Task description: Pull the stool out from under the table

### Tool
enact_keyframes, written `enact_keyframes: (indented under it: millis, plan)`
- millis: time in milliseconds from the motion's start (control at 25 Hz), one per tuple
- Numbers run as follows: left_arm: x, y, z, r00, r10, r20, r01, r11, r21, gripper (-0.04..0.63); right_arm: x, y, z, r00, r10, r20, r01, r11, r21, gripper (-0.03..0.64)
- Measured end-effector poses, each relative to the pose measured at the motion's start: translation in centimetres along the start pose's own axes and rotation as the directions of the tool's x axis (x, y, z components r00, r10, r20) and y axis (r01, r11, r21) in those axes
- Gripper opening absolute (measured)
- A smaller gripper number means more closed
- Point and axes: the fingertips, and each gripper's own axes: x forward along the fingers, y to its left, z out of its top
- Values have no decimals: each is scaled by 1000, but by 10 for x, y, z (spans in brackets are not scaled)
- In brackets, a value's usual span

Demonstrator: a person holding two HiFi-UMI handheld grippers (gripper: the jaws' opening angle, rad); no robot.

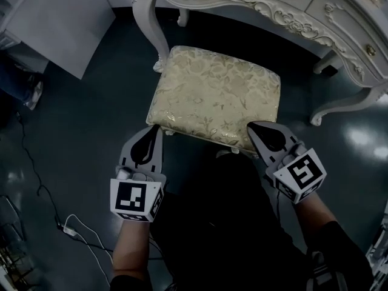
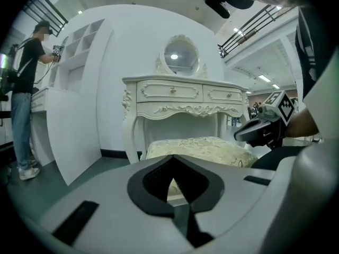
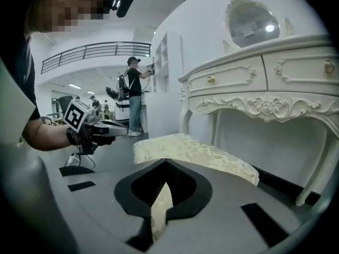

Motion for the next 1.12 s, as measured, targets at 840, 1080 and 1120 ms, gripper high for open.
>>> enact_keyframes:
  millis: [840,1080,1120]
  plan:
    - [-79,-77,178,963,-62,-261,11,982,-190,8,-76,25,185,969,116,-218,-94,989,110,28]
    - [-161,-105,252,965,-103,-242,57,980,-192,8,-151,62,260,987,54,-151,-35,991,128,28]
    - [-172,-106,266,966,-105,-237,62,982,-181,8,-162,67,274,990,35,-133,-18,991,131,28]
